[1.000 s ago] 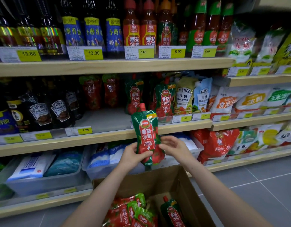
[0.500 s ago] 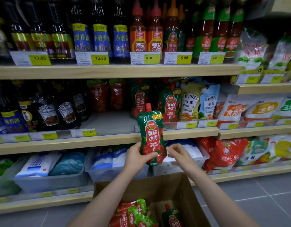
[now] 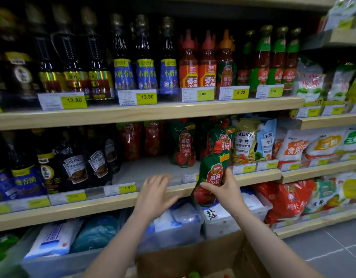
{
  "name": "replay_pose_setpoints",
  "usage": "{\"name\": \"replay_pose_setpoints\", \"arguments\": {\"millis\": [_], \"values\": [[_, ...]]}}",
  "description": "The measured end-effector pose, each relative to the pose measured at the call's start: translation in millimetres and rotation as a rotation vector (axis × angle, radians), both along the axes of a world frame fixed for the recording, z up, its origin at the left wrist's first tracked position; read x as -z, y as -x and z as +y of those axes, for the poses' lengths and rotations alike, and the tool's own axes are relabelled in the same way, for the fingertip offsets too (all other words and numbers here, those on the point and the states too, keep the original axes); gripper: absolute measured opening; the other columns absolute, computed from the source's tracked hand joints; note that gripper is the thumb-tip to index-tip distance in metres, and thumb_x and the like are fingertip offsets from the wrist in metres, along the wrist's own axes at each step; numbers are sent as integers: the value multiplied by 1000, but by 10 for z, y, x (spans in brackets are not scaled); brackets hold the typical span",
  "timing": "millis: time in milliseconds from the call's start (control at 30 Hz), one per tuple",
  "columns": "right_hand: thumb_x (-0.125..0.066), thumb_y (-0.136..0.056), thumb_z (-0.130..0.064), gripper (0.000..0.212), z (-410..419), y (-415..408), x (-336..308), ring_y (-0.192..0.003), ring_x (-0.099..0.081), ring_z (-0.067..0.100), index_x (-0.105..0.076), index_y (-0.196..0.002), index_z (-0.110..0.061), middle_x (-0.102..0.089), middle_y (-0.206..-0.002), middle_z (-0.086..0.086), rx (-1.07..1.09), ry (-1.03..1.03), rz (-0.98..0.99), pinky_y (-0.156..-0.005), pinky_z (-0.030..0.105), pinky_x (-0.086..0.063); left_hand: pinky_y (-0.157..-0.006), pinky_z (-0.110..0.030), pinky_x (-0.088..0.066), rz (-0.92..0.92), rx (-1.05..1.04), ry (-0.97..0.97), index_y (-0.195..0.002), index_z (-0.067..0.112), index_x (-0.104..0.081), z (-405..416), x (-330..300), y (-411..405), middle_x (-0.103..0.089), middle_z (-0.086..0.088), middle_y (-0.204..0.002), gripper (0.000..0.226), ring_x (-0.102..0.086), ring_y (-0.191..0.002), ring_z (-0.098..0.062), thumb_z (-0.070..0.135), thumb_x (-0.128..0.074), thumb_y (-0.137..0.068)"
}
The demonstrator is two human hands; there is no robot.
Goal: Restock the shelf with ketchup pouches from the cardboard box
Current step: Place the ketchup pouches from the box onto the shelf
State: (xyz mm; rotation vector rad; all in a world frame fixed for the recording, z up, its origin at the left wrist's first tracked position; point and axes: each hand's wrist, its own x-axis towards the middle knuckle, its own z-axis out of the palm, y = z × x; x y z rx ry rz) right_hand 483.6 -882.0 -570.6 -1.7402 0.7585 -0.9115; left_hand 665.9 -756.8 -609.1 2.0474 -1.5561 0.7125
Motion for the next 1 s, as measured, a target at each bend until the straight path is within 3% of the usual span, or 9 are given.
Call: {"name": "replay_pose_setpoints", "arguments": {"millis": [67,167,333,433,500,600,733,900,1000], "values": [[-82,-64,-22,55,-9,-125,-121,-98,-62,15,-45,-105,-20,-63,-104,-2,6,28,-27,-89,41,-52,-96,-40,-41,-190,-91,-70,-120,20,-52,87,-56,-353,-63,-3,-110,64,-61,-101,-22,58,-58,-70],[-82,-65,-22,56,12,-302,-287,-100,-60,13,-44,-107,-19,-62,-107,-2,29,105,-32,-90,36,-51,-91,-49,-47,-217,-133,-211,-129,24,-49,172,-72,-658,-64,-6,-108,68,-62,-99,-24,60,-52,-72],[-81,-66,-20,54,25,-556,-501,-90,-62,10,-44,-104,-9,-64,-99,0,112,201,-26,-80,27,-51,-64,-35,-49,-237,-87,-289,-134,27,-39,251,8,-804,-63,-3,-93,62,-61,-79,-24,61,-32,-82],[-81,-67,-19,52,-76,-702,-524,-83,-60,-5,-43,-101,-8,-62,-91,-10,105,226,-12,-70,14,-50,-60,-34,-41,-289,-75,-261,-139,28,-36,235,53,-818,-57,-3,-86,62,-55,-72,-24,59,-32,-86],[-80,-68,-18,50,-164,-785,-474,-82,-59,-5,-42,-99,-11,-61,-90,-11,91,250,17,-68,11,-49,-58,-34,-38,-324,-81,-226,-142,30,-33,232,93,-811,-53,-2,-81,62,-52,-68,-23,57,-34,-86],[-79,-69,-21,53,-332,-895,-341,-87,-63,12,-41,-104,-10,-64,-96,-2,86,255,55,-77,24,-53,-56,-33,-38,-364,-76,-200,-142,31,-33,216,118,-826,-51,-2,-77,61,-51,-65,-22,57,-35,-86],[-79,-68,-34,80,-530,-1074,-185,-101,-62,26,-32,-128,-9,-63,-113,9,108,197,136,-88,47,-51,-55,-34,-39,-397,-96,-195,-140,31,-34,202,140,-803,-51,-4,-74,60,-50,-63,-24,56,-34,-86],[-75,-71,-39,81,-588,-1158,-81,-104,-61,29,-27,-131,-13,-62,-116,10,154,155,192,-89,48,-50,-55,-34,-37,-401,-126,-207,-141,32,-33,204,151,-798,-49,-3,-74,60,-49,-63,-24,56,-34,-86],[-78,-67,-40,90,-513,-1129,-54,-111,-56,30,-27,-135,-10,-54,-125,11,220,235,223,-90,47,-49,-55,-35,-36,-383,-132,-222,-142,32,-29,208,143,-795,-48,-3,-75,61,-49,-65,-24,57,-33,-86]]}}
